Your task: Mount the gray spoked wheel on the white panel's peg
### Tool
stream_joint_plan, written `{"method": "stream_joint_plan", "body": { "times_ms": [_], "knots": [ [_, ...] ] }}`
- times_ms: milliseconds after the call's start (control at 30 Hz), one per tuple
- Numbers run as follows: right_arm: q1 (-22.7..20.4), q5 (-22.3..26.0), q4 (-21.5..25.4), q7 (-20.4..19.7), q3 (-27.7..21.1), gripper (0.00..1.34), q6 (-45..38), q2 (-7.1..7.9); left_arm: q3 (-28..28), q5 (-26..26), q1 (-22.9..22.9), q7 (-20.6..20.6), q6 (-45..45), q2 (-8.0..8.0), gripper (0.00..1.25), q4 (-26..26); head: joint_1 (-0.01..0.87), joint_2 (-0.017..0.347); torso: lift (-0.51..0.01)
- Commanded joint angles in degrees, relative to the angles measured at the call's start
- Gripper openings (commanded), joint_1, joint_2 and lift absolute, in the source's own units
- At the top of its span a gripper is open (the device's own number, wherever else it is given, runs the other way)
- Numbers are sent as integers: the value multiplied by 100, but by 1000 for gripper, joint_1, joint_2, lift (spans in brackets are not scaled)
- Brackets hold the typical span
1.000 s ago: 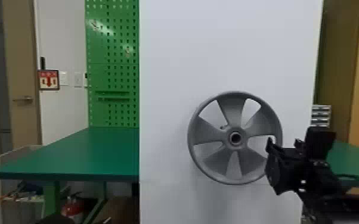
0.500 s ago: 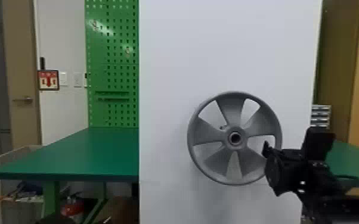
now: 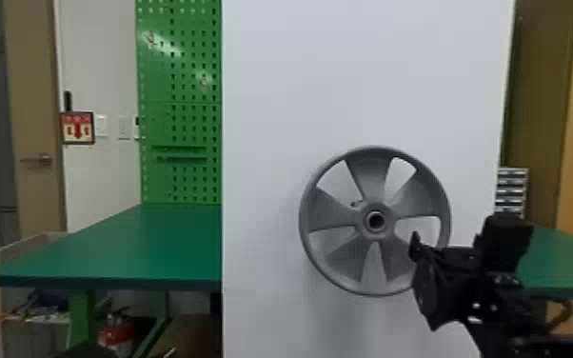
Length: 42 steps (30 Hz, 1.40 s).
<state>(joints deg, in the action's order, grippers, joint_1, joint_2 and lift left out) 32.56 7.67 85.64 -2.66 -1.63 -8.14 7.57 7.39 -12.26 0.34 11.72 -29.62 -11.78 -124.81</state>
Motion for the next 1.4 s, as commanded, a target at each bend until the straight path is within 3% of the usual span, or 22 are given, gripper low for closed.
{"method": "stream_joint_plan", "body": {
  "times_ms": [0, 367, 667, 1100, 1367],
  "knots": [
    [-374, 24, 234, 2, 110, 1339, 199, -62, -18, -5, 18, 6, 9, 0, 744, -9, 123, -8, -404],
    [-1129, -11, 348, 11, 286, 1339, 682, -106, 0, -13, 1, 6, 9, 9, 744, -9, 123, -8, -404],
    [-1683, -90, 296, 11, 312, 1339, 1025, -273, 0, -13, -26, -3, 70, 9, 744, -9, 123, -8, -404],
    [-2342, -90, -276, 55, 321, 1339, 1816, -432, -27, -5, -17, -3, 105, 9, 744, -9, 123, -8, -404],
    [-2580, -240, -829, 362, 136, 1339, 2343, -581, -27, 4, -17, -3, 123, 9, 744, -9, 123, -8, -404]
  ]
}}
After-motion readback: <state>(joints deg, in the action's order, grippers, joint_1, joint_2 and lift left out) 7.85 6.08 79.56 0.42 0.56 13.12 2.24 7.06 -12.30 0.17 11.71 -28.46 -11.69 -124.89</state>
